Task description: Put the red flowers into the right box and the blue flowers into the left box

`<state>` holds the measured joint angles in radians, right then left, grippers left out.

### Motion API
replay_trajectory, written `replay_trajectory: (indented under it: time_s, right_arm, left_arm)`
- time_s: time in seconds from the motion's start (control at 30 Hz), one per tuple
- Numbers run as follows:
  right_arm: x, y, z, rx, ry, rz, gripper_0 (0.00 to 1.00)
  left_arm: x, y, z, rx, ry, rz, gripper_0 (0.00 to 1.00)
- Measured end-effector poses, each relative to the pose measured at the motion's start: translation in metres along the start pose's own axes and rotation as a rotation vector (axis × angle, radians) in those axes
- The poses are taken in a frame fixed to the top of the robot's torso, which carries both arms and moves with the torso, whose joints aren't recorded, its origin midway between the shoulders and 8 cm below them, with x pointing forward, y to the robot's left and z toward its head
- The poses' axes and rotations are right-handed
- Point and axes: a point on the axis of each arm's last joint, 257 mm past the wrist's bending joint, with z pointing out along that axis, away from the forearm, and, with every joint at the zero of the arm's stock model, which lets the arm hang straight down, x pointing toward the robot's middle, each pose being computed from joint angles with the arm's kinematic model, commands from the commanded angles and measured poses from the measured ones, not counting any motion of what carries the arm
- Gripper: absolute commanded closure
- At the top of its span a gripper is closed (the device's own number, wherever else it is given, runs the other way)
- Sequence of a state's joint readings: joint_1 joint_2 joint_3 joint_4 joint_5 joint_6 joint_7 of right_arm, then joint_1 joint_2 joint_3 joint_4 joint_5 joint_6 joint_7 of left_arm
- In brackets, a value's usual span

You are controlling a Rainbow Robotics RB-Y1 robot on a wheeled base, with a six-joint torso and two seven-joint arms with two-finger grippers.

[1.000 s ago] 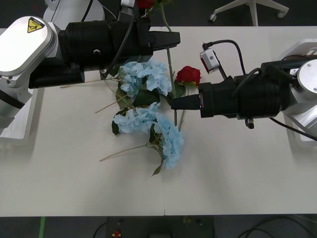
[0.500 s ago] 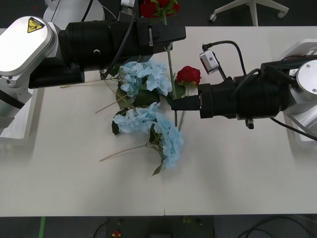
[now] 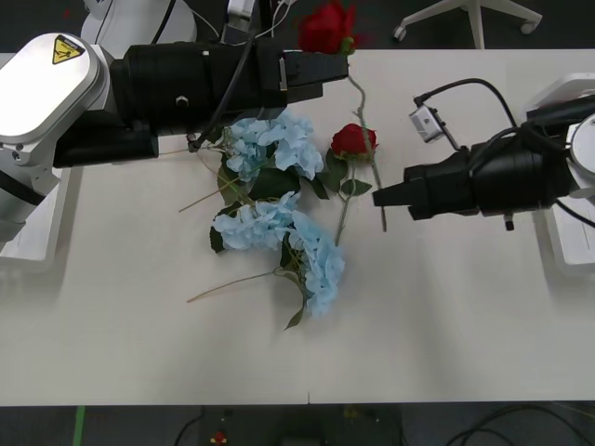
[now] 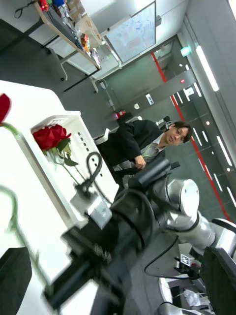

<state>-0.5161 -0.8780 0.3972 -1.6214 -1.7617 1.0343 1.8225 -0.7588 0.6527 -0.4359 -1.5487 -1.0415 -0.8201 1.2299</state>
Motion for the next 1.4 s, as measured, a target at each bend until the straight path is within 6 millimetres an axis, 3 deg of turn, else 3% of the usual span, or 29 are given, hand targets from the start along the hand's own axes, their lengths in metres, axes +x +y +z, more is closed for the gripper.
replay_trajectory:
  time_s: [0.13, 0.33, 0.47, 0.6, 0.77, 0.83, 0.97, 1.17, 1.4]
  right_arm:
    - [0.002, -0.074, -0.047, 0.198, 0.029, 0.02, 1.0]
    - [-0.008, -0.16, -0.136, 0.494, 0.023, 0.012, 1.0]
    - [-0.006, -0.204, -0.192, 0.64, 0.006, 0.058, 1.0]
    - [0.002, -0.25, -0.245, 0.797, -0.017, 0.096, 1.0]
    - [0.03, -0.297, -0.297, 0.976, 0.005, 0.131, 1.0]
    - [0.042, -0.309, -0.313, 1.032, 0.032, 0.136, 1.0]
    - [0.061, -0.326, -0.339, 1.118, 0.072, 0.147, 1.0]
    - [0.086, -0.342, -0.354, 1.206, 0.156, 0.127, 1.0]
    - [0.115, -0.363, -0.374, 1.316, 0.172, 0.172, 1.0]
  left_arm:
    - [-0.009, 0.012, -0.023, -0.053, 0.003, 0.08, 0.0]
    - [-0.028, 0.043, -0.086, -0.206, 0.042, 0.245, 0.0]
    - [-0.032, 0.074, -0.141, -0.293, 0.114, 0.387, 0.0]
    - [-0.023, 0.12, -0.205, -0.358, 0.222, 0.609, 0.0]
    - [-0.012, 0.177, -0.28, -0.471, 0.402, 0.822, 0.0]
    - [-0.015, 0.19, -0.298, -0.523, 0.465, 0.837, 0.0]
    - [-0.029, 0.2, -0.307, -0.584, 0.561, 0.887, 0.0]
    - [-0.04, 0.231, -0.304, -0.685, 0.775, 1.023, 0.0]
    - [-0.037, 0.259, -0.281, -0.709, 1.019, 1.13, 0.0]
